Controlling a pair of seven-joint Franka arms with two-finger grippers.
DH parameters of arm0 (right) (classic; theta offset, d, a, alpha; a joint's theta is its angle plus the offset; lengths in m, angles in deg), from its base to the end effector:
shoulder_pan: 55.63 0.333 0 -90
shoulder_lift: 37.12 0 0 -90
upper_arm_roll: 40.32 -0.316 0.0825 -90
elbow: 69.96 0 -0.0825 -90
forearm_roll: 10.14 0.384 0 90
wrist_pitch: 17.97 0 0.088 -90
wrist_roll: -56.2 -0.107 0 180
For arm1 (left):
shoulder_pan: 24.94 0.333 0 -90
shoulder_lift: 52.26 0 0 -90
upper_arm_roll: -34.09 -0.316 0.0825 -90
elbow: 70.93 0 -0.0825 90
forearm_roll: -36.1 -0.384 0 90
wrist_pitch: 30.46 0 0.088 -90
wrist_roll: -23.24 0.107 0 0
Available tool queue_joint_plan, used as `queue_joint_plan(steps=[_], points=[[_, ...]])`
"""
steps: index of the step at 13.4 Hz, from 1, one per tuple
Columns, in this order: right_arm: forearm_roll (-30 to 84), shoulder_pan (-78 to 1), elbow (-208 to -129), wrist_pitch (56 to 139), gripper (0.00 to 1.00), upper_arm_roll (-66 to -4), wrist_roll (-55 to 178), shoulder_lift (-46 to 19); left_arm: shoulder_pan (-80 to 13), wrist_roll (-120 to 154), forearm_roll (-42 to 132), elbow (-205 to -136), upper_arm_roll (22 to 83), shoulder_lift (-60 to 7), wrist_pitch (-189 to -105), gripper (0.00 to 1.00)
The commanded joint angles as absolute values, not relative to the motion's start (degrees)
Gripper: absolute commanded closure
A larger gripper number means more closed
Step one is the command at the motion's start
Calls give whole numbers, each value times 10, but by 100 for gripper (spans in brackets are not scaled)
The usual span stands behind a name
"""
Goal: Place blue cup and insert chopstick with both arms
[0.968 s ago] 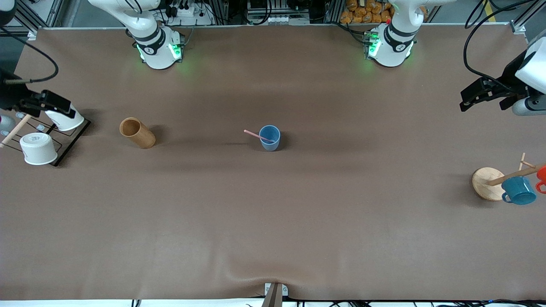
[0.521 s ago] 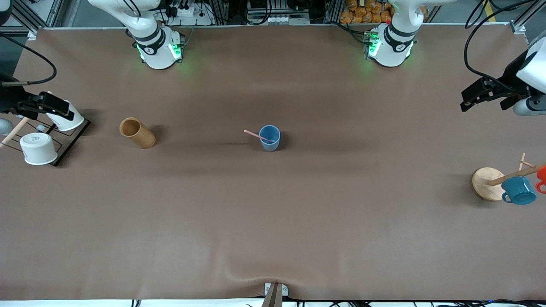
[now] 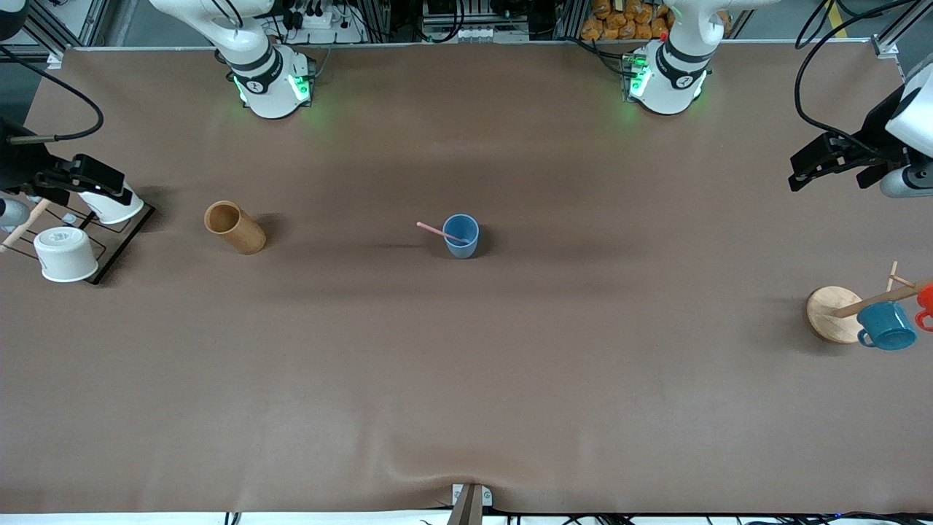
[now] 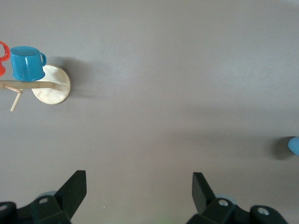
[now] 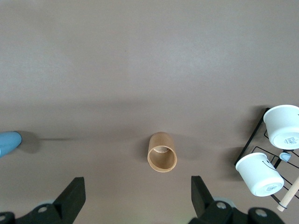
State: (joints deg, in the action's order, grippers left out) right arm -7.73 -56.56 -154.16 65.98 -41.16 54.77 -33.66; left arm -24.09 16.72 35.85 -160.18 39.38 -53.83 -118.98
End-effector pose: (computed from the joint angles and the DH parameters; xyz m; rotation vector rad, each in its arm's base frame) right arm 0.5626 0.0037 0.6292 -3.0977 0.0363 0.1011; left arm 0.5421 -0.0424 0.6434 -3.1355 -0.0572 -0.0237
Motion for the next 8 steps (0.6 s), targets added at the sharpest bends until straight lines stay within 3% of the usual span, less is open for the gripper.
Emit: queue_joint_plan(steps=[1,8], points=[[-86,-558,-1539,662,0,-405,551,-342,-237,178,369,-1596,392,-547,-1191,0],[-86,-558,-1538,663,0,-405,551,-341,-238,176,361,-1595,392,-547,-1191,0]])
